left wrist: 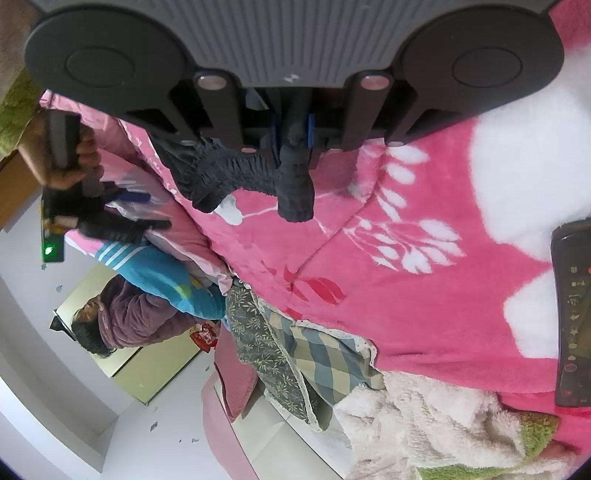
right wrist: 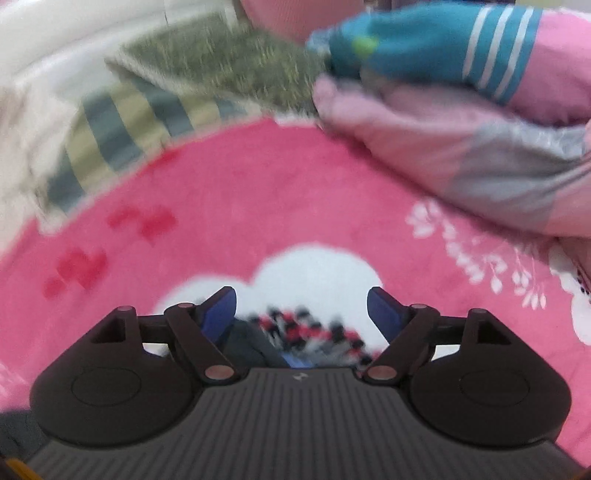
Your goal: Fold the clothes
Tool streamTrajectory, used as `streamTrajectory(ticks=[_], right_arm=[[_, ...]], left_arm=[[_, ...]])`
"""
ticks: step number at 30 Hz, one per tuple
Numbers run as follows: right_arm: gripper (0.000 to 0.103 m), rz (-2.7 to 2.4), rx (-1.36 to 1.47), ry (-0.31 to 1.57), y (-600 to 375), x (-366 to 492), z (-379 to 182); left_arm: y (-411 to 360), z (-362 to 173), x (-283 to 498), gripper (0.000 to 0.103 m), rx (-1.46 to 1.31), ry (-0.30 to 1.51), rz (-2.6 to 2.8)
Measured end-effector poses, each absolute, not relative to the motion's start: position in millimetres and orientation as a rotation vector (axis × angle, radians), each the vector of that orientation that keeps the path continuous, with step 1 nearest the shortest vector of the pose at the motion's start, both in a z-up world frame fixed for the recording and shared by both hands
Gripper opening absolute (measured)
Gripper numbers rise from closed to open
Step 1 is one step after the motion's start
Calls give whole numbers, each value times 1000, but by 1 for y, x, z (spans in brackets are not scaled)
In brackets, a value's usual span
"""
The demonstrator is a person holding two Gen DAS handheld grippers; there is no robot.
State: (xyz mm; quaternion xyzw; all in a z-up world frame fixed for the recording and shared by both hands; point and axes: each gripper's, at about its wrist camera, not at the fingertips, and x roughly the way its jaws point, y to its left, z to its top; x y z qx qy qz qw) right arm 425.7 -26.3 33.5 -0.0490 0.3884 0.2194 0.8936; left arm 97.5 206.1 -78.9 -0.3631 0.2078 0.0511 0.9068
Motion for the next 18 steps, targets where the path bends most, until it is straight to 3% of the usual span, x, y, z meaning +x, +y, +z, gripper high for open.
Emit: streamTrajectory(ticks=[10,11,14,18], right_arm=[[55,493,-128,1140,43,425,-4],[50,480,-127,1139,44,425,-6],[18,476,-116,1111,43,421,0],[13,511,-43,1063,36,414,17]], left_arm=[[202,-76,94,17,-740,400,67],[202,-76,94,17,-738,398,63],[202,-75,92,15,-742,381,57],[205,-75,88,12,-756,355,65]])
